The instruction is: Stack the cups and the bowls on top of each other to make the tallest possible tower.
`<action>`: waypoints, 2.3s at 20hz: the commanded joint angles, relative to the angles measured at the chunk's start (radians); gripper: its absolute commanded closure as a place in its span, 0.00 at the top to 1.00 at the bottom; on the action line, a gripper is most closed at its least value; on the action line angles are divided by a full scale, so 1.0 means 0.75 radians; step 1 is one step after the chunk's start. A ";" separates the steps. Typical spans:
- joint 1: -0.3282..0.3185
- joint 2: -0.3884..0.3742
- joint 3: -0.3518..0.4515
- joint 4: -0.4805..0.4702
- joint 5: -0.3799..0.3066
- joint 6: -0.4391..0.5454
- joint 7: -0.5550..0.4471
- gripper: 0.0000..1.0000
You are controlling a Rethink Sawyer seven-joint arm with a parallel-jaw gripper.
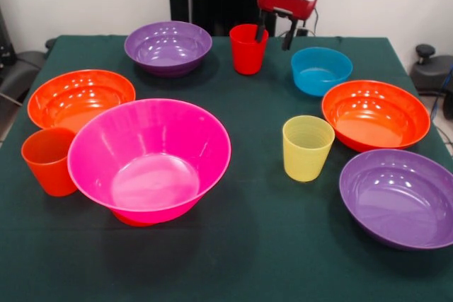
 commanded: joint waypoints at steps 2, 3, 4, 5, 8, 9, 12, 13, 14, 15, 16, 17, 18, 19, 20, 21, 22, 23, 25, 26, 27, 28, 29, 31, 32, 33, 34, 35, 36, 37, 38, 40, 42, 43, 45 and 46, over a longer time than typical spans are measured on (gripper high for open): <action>0.038 -0.012 0.011 -0.013 0.090 0.138 0.220 1.00; 0.043 -0.008 0.002 -0.017 0.091 0.135 0.217 1.00; 0.044 -0.001 -0.005 -0.022 0.092 0.127 0.214 1.00; 0.041 0.003 -0.007 -0.023 0.091 0.121 0.210 1.00; 0.034 0.005 -0.012 -0.031 0.088 0.123 0.196 1.00; 0.032 0.002 -0.013 -0.034 0.086 0.128 0.191 1.00; 0.027 -0.014 -0.014 -0.039 0.082 0.159 0.178 1.00; 0.027 -0.019 -0.016 -0.041 0.081 0.171 0.173 1.00; 0.027 -0.022 -0.016 -0.039 0.081 0.176 0.172 1.00; 0.023 -0.022 -0.011 -0.035 0.080 0.173 0.173 1.00; 0.017 -0.020 0.000 -0.030 0.079 0.165 0.178 1.00; 0.005 -0.016 0.019 -0.020 0.078 0.153 0.182 1.00; -0.015 -0.015 0.045 -0.003 0.072 0.136 0.186 1.00; -0.035 -0.010 0.072 0.009 0.068 0.122 0.189 1.00; -0.051 -0.005 0.097 0.024 0.063 0.103 0.195 1.00; -0.055 0.004 0.109 0.028 0.063 0.089 0.200 1.00; -0.059 0.013 0.121 0.031 0.063 0.076 0.205 1.00; -0.058 0.021 0.126 0.034 0.065 0.060 0.213 1.00; -0.049 0.034 0.131 0.038 0.069 0.039 0.227 1.00; -0.045 0.038 0.130 0.040 0.070 0.033 0.230 1.00; -0.040 0.041 0.129 0.042 0.070 0.028 0.234 1.00; -0.036 0.045 0.127 0.044 0.070 0.023 0.236 1.00; -0.037 0.047 0.129 0.045 0.069 0.021 0.236 1.00; -0.051 0.050 0.145 0.052 0.062 0.017 0.232 1.00; -0.060 0.052 0.155 0.054 0.060 0.017 0.230 1.00; -0.063 0.052 0.161 0.055 0.059 0.019 0.229 1.00; -0.065 0.052 0.166 0.056 0.062 0.025 0.229 1.00; -0.065 0.050 0.170 0.058 0.064 0.033 0.229 1.00; -0.062 0.049 0.169 0.057 0.069 0.040 0.230 1.00; -0.059 0.047 0.168 0.058 0.072 0.050 0.230 1.00; -0.058 0.047 0.168 0.055 0.074 0.055 0.230 1.00; -0.061 0.057 0.171 0.053 0.073 0.042 0.232 1.00; -0.072 0.079 0.181 0.051 0.065 0.006 0.236 1.00; -0.078 0.091 0.185 0.049 0.061 -0.013 0.238 1.00; -0.089 0.108 0.194 0.050 0.054 -0.035 0.239 1.00; -0.093 0.114 0.198 0.049 0.053 -0.038 0.239 1.00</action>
